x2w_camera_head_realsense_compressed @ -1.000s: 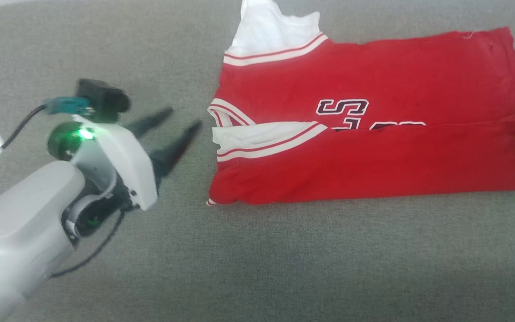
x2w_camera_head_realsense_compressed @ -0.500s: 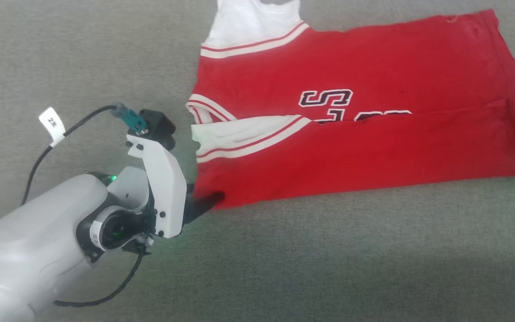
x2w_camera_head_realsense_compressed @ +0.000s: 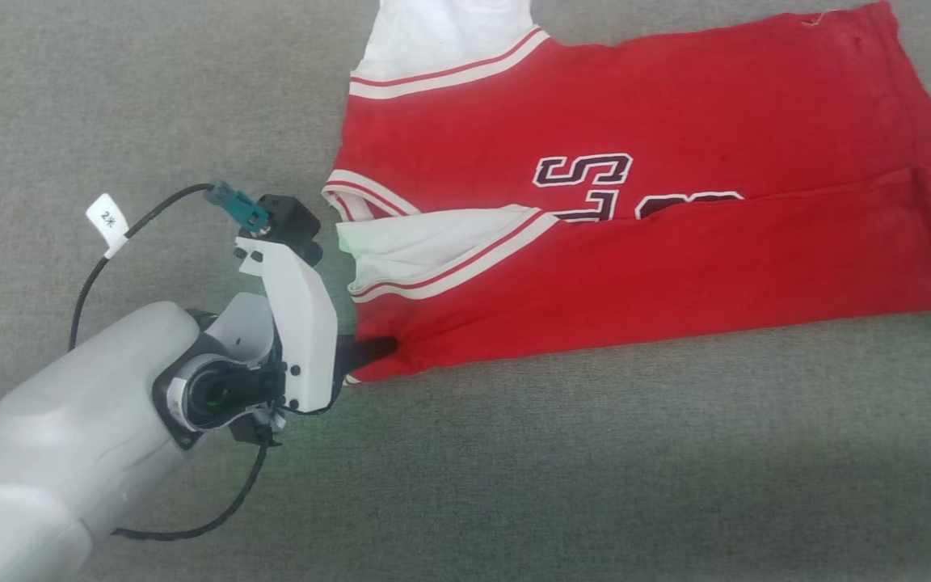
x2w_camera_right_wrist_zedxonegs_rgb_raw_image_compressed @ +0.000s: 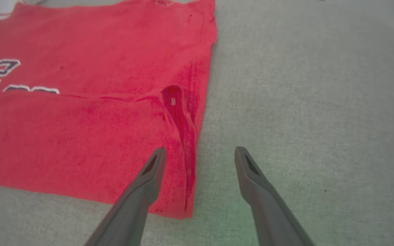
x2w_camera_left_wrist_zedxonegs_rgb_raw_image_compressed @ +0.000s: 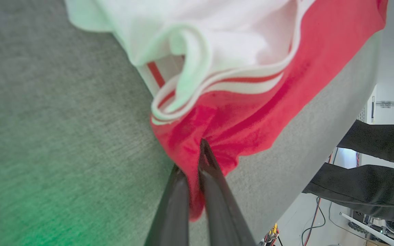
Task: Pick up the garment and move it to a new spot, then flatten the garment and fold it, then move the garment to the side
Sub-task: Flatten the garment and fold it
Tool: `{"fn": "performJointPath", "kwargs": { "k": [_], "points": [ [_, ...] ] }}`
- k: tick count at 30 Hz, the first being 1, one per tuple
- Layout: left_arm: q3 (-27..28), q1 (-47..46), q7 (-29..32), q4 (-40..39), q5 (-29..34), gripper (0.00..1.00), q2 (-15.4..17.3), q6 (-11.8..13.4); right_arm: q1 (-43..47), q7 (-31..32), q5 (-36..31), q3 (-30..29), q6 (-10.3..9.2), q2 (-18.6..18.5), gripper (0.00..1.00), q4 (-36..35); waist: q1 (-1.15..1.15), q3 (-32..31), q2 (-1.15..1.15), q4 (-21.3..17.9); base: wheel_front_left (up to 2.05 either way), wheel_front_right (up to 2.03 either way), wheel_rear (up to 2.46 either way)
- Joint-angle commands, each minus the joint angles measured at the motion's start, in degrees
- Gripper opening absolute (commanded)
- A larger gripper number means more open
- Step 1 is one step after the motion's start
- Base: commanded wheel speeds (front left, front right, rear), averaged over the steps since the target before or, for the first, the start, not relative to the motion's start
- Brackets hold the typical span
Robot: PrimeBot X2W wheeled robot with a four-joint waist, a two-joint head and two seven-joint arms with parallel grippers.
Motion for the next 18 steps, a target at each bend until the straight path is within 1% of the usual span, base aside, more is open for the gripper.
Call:
{"fn": "performJointPath", "kwargs": {
  "k": [1, 4, 6, 9, 10, 12, 13, 14, 15, 16, 18],
  "points": [
    [-1.32, 1.04, 0.09, 0.70, 1.08, 0.00, -1.45, -0.38, -0.97, 4.48, 0.05, 1.24, 0.00, -0.71, 1.00, -1.06, 0.00, 0.30, 0.00, 0.52, 0.00, 0.00, 0.00],
    [-1.39, 0.16, -0.58, 0.92, 1.49, 0.00, -2.77, -1.19, -2.16, 14.55, 1.26, 3.78, -0.01, -2.00, 1.00, -3.11, 0.00, 1.11, 0.00, 1.28, 0.00, 0.00, 0.00],
    [-1.49, -0.19, -1.04, 1.06, 2.17, 0.00, -3.73, -1.45, -3.65, 19.88, 1.55, 4.76, -0.01, -2.64, 1.00, -3.64, 0.00, 1.88, 0.00, 1.80, 0.00, 0.00, 0.00],
    [-1.93, -0.95, -1.26, 1.46, 3.03, 0.00, -5.15, -1.88, -4.72, 24.72, 1.03, 5.50, -0.03, -3.00, 1.00, -2.63, 0.00, 2.87, 0.00, 2.89, 0.00, 0.00, 0.00],
    [-1.93, -0.95, -1.26, 1.46, 3.03, 0.00, -5.15, -1.88, -4.72, 24.72, 1.03, 5.50, -0.03, -3.00, 1.00, -2.63, 0.00, 2.87, 0.00, 2.89, 0.00, 0.00, 0.00],
    [-1.83, -1.35, -1.85, 1.85, 3.50, 0.00, -5.96, -2.09, -4.88, 26.88, 1.29, 5.77, -0.05, -2.80, 1.00, -1.92, 0.00, 3.40, 0.00, 3.39, 0.00, 0.00, 0.00],
    [-1.80, -1.53, -2.03, 2.14, 3.67, 0.00, -6.29, -2.38, -4.81, 27.61, 1.19, 6.10, -0.06, -2.66, 0.84, -1.88, 0.00, 3.55, 0.00, 3.57, 0.00, 0.00, 0.00],
    [-1.75, -1.64, -2.36, 2.44, 3.84, 0.00, -6.55, -2.47, -4.71, 28.02, 1.07, 6.21, -0.06, -2.57, 0.47, -1.84, 0.00, 3.63, 0.00, 3.68, 0.00, 0.00, 0.00],
    [-1.67, -1.79, -2.66, 2.73, 4.14, 0.00, -6.74, -2.59, -4.57, 28.03, 1.17, 6.19, -0.06, -2.47, 0.17, -1.88, 0.00, 3.69, 0.00, 3.76, 0.00, 0.00, 0.00],
    [-1.63, -1.88, -2.96, 2.94, 4.30, 0.00, -6.80, -2.79, -4.35, 27.78, 1.58, 6.00, -0.05, -2.30, 0.00, -1.96, 0.00, 3.71, 0.00, 3.81, 0.00, 0.00, 0.00],
    [-1.27, -1.76, -3.89, 3.14, 4.66, 0.00, -6.68, -3.27, -3.72, 26.96, 1.97, 5.62, -0.05, -2.21, 0.00, -2.10, 0.00, 3.47, 0.00, 3.83, 0.00, 0.00, 0.00]
  ]
}}
